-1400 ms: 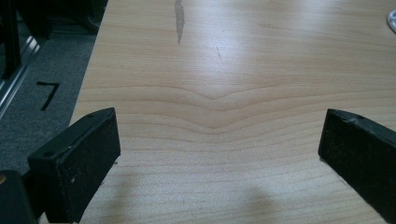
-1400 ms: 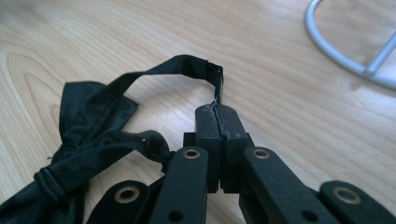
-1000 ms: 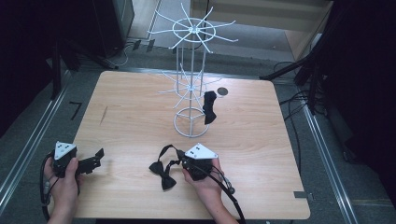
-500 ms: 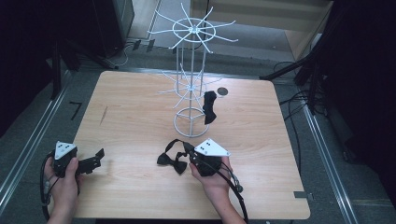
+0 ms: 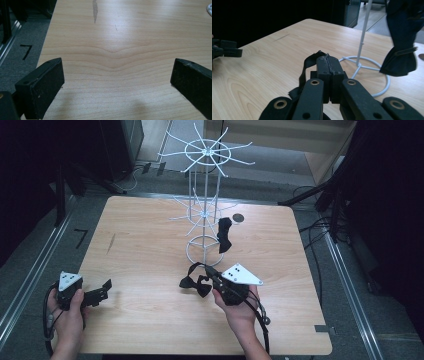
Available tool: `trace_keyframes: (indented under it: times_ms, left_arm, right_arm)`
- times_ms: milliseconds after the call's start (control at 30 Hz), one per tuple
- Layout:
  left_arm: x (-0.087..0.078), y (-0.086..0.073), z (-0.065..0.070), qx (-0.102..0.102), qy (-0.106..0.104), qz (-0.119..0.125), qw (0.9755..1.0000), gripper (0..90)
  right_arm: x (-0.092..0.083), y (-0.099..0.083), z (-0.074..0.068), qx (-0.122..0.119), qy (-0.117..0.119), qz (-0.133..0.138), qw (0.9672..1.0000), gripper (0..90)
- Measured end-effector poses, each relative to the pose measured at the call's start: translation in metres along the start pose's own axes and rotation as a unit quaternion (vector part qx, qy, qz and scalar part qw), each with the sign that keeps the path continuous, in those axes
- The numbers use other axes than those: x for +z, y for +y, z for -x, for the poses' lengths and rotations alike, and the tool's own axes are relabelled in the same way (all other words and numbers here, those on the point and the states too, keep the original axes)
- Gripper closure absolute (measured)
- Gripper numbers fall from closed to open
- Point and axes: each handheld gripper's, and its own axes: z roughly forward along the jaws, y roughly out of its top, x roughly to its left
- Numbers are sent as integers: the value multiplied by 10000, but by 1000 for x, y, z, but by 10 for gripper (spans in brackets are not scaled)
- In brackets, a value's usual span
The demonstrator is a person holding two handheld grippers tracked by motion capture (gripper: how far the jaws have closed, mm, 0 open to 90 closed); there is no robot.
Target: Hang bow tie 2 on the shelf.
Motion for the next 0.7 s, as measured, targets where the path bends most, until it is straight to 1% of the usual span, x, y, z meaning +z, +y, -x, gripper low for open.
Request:
trace_keyframes:
  times_ms: [67, 200, 333, 700]
  left_arm:
    - [0, 0, 0, -3, 0, -3, 10000, 0]
    - [0, 0, 0, -20, 0, 3, 10000, 0]
    - [0, 0, 0, -21, 2, -10, 10000, 0]
    - [0, 0, 0, -13, 2, -17, 10000, 0]
  right_arm:
    - [-1, 1, 1, -16, -18, 27, 10000, 900]
    - [-7, 6, 5, 30, -51, 110, 9999, 900]
    - [-14, 13, 9, 20, -80, 206, 9998, 900]
    - [-23, 24, 12, -17, -131, 359, 9993, 900]
